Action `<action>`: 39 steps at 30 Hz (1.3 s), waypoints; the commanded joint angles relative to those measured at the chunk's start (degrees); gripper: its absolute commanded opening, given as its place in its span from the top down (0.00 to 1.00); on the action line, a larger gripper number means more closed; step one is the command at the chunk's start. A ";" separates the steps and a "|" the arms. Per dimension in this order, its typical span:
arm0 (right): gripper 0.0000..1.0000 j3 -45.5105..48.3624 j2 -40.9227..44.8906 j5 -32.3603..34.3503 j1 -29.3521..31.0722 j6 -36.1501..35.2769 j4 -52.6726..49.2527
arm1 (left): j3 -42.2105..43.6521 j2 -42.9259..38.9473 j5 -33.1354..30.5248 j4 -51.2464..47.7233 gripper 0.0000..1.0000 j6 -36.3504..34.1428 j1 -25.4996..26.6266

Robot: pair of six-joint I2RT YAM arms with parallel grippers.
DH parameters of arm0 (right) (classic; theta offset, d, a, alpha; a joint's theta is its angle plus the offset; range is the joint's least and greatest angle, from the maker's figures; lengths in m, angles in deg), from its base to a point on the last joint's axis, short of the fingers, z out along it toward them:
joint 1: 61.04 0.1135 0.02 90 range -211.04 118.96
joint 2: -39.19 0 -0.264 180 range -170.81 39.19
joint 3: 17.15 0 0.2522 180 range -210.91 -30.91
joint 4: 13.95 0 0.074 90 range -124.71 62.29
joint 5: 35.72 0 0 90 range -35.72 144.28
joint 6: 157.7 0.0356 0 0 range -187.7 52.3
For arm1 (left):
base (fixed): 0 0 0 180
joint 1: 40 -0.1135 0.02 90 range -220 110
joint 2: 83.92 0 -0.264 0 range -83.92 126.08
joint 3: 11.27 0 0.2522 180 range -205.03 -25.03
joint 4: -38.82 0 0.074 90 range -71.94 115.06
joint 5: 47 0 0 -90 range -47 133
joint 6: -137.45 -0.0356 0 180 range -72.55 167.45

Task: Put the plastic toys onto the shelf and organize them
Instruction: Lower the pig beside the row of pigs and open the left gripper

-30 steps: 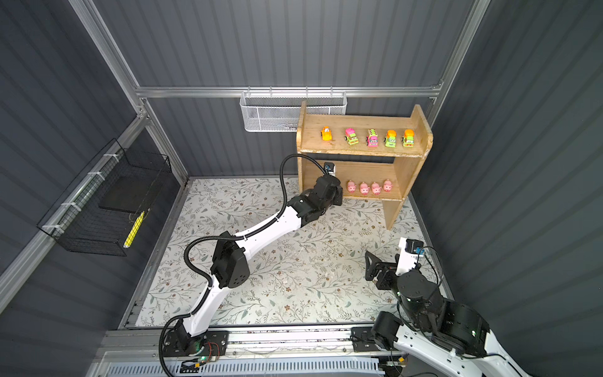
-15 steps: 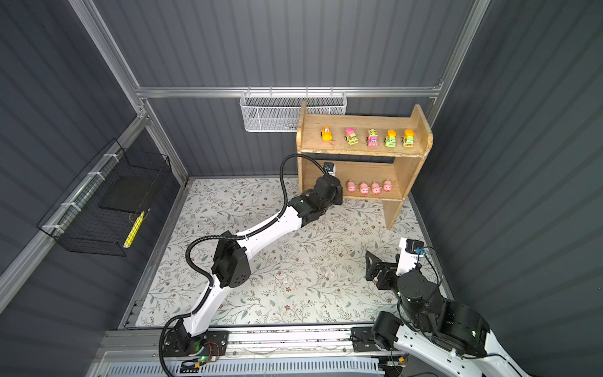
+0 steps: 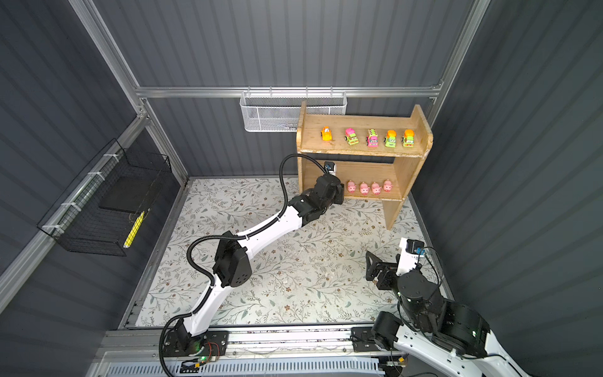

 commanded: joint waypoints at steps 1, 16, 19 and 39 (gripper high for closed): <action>0.01 -0.51 0.36 1.03 -0.16 -0.12 -0.75 | -0.61 -0.72 0.27 0.00 0.40 -1.06 -0.57; 0.01 -0.70 0.24 0.43 -0.16 -0.10 -0.42 | -1.93 -1.82 1.02 0.17 0.32 -4.53 -0.58; 0.01 -0.53 0.11 0.31 -0.16 0.08 -0.24 | -1.80 -2.10 1.32 0.48 0.32 -4.98 -0.59; 0.01 -0.43 -0.19 0.03 -0.16 -0.01 -0.03 | 2.49 -5.94 0.70 2.89 0.20 -6.92 -0.62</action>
